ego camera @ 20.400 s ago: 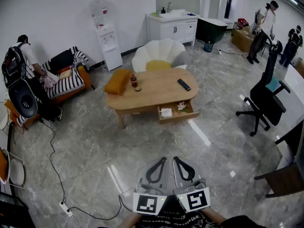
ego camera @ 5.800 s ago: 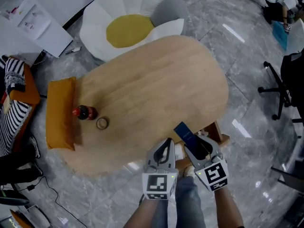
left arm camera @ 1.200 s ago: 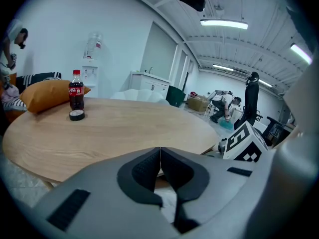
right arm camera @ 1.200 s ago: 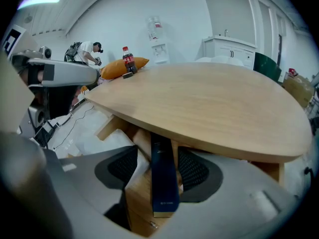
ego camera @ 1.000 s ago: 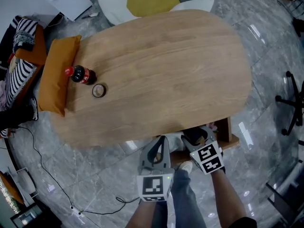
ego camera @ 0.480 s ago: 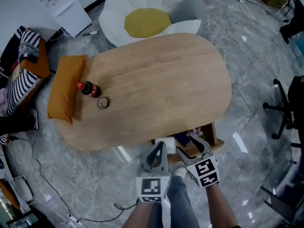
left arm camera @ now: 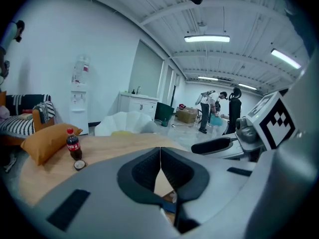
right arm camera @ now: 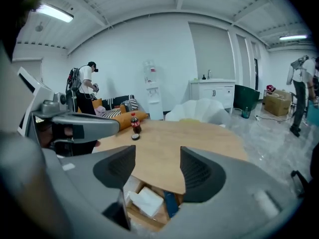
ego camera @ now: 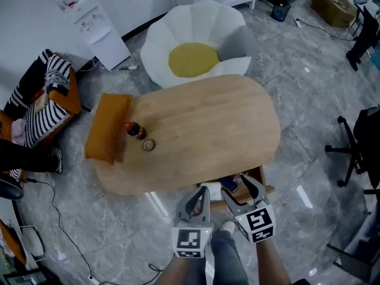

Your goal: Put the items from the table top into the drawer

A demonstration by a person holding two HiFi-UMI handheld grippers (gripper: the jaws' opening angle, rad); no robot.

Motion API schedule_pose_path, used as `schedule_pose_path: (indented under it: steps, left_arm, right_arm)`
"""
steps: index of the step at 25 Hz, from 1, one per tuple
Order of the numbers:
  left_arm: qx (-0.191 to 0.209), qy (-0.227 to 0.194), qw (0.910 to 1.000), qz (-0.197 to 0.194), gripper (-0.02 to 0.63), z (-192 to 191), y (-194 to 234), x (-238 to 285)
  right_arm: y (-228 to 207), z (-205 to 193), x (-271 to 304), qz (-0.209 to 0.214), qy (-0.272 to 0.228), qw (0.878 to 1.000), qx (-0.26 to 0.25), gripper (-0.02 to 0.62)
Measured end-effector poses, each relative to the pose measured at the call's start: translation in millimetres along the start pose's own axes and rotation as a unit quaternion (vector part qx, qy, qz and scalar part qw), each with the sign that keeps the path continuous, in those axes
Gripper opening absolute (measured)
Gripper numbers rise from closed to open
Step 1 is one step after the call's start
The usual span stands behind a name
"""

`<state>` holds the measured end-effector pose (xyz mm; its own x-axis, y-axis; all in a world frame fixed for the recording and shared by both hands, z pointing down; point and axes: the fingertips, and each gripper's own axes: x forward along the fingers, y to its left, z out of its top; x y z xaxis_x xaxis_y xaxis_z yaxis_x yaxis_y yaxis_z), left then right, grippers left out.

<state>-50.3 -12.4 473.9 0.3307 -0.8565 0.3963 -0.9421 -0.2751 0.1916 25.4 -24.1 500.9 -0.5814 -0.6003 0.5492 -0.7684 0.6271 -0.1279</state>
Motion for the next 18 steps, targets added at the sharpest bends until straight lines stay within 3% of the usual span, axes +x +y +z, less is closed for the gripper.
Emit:
schedule_pose_path:
  steps: [10,18]
  left_arm:
    - [0.005,-0.070,0.9975,0.012,0.011,90,-18,-48]
    - [0.016,-0.138,0.9903,0.002,0.012,165,-33,-90]
  right_arm:
    - [24,102,-66,-0.002,-0.092,0.995,-0.033,0.276]
    - [44,173,-117,-0.003,-0.150,0.986,-0.079,0.275]
